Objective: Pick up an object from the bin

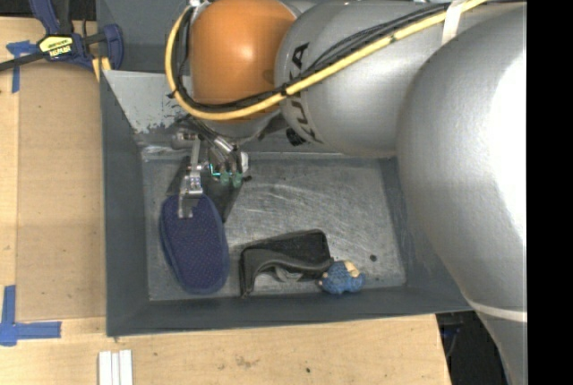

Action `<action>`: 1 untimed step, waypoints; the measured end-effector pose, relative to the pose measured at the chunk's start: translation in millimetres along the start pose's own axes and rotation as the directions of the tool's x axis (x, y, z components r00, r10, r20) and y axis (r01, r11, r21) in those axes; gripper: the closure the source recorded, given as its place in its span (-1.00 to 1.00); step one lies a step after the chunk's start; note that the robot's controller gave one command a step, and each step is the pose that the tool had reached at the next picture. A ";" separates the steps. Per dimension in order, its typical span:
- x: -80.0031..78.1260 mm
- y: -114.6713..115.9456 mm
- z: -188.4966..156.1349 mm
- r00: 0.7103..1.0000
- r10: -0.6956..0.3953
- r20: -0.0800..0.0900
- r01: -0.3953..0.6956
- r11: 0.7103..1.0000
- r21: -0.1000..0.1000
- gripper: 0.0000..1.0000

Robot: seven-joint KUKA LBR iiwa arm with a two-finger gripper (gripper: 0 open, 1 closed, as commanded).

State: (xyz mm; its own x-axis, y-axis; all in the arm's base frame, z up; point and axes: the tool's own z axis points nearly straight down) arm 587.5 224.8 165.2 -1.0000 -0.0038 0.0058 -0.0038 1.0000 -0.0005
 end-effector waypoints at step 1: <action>16.0 -31.5 79.0 0.996 0.089 0.018 -0.089 0.996 -0.010 -1.00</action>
Offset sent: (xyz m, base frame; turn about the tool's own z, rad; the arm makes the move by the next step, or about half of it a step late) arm -0.0228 -0.0384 -0.0952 0.0922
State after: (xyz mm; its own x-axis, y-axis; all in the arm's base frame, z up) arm 571.1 193.2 86.3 -0.9963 0.0850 -0.0124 0.0849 0.9963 0.0090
